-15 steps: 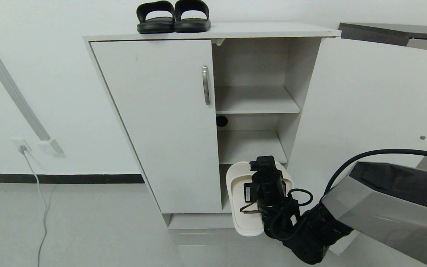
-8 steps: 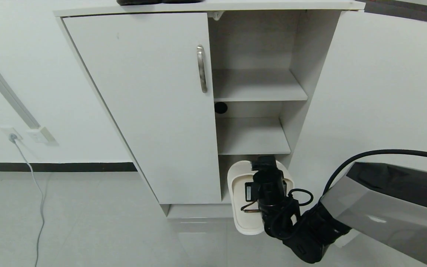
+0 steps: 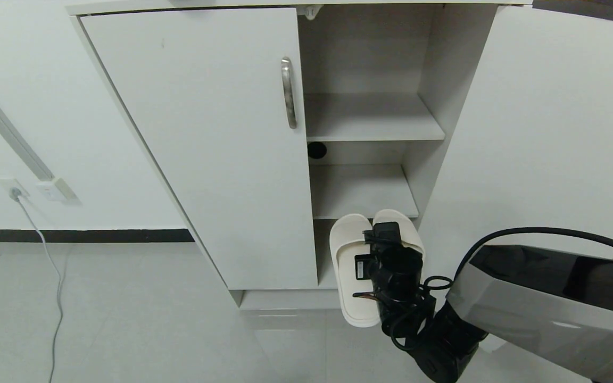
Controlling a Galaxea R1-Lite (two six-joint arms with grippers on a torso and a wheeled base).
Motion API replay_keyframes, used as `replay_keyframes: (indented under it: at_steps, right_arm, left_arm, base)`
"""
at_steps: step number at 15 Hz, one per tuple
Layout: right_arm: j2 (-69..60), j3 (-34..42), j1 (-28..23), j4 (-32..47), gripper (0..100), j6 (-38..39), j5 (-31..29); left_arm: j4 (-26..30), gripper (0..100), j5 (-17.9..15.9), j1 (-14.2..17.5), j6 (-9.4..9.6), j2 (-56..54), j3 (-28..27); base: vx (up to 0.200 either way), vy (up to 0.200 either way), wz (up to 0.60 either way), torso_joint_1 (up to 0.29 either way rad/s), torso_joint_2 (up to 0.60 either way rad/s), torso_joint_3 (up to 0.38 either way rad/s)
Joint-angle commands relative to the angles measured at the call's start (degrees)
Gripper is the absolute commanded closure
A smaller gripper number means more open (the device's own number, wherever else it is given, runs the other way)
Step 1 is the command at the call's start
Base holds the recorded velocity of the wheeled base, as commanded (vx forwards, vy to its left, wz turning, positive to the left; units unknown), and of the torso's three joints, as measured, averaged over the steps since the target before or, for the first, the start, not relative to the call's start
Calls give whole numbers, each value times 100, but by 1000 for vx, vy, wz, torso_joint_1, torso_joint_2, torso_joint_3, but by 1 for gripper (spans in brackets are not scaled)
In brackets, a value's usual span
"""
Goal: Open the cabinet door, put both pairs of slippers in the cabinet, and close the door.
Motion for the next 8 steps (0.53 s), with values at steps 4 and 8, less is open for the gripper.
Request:
replay_keyframes:
  at_steps: [4,8]
  right_arm:
    - [53,-44,-13,-8,100,-1,1]
    - [53,-53,-31,-16,100,-1,10]
  left_arm:
    - [2,100,-10,0,2,9,-1]
    - [2,100,-10,0,2,9,-1]
  base:
    - [150,0,0,1,-1,3]
    - [200,0,0,5,5,0]
